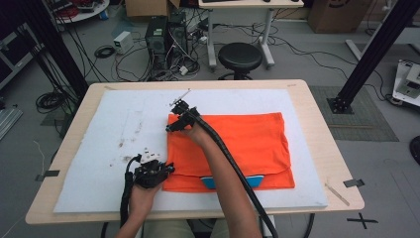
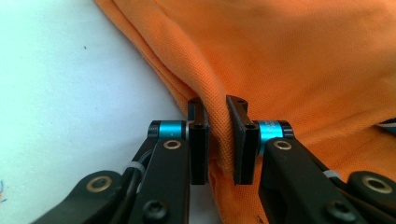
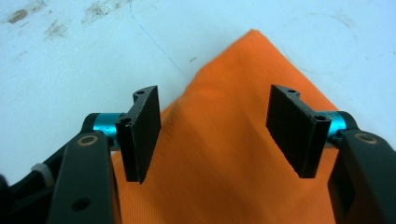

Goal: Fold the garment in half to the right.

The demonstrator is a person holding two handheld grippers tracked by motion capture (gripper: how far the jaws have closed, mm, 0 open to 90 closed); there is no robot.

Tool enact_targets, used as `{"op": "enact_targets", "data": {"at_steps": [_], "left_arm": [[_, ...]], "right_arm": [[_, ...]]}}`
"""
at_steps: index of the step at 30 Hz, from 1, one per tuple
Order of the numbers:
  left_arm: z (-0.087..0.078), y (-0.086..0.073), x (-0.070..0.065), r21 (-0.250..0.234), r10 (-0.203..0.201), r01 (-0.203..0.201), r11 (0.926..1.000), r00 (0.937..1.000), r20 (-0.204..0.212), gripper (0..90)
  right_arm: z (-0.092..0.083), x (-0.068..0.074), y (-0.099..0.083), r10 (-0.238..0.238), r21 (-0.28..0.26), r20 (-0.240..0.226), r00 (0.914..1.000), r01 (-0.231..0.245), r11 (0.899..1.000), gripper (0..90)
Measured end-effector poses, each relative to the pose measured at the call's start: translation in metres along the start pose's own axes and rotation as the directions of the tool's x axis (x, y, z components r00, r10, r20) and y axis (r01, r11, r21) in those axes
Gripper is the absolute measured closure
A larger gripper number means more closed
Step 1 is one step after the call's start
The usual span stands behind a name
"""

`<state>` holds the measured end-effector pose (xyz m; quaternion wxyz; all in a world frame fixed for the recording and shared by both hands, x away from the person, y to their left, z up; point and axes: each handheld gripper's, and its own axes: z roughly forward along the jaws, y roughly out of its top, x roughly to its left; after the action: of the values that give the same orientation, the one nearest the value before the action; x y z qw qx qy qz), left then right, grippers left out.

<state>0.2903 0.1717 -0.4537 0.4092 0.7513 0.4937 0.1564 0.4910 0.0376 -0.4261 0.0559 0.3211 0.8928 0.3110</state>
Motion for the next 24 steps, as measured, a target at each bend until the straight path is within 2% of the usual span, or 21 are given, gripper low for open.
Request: {"op": "enact_targets", "data": {"at_steps": [11,14,20,22,24], "left_arm": [[0.000,0.000,0.000,-0.003,0.000,0.000,1.0000,1.0000,0.001,79.6],[0.000,0.000,0.000,-0.003,0.001,-0.001,1.0000,1.0000,0.002,79.6],[0.001,0.000,-0.001,-0.006,0.002,-0.002,1.0000,1.0000,0.001,79.5],[0.001,0.000,-0.001,-0.006,0.001,-0.001,1.0000,1.0000,0.000,79.5],[0.001,0.000,-0.001,-0.008,0.004,-0.004,1.0000,1.0000,-0.001,79.5]], "right_arm": [[0.019,0.009,0.007,-0.003,0.044,0.000,1.0000,0.003,0.999,41.2],[0.020,0.010,0.007,-0.002,0.034,0.011,0.9999,0.001,0.999,45.2],[0.020,0.011,0.005,-0.023,0.025,0.057,0.9981,0.021,0.999,62.3],[0.019,0.010,0.004,-0.022,0.021,0.049,0.9985,0.021,1.000,72.8],[0.019,0.012,0.005,-0.032,0.026,0.049,0.9983,0.031,0.999,79.7]]}}
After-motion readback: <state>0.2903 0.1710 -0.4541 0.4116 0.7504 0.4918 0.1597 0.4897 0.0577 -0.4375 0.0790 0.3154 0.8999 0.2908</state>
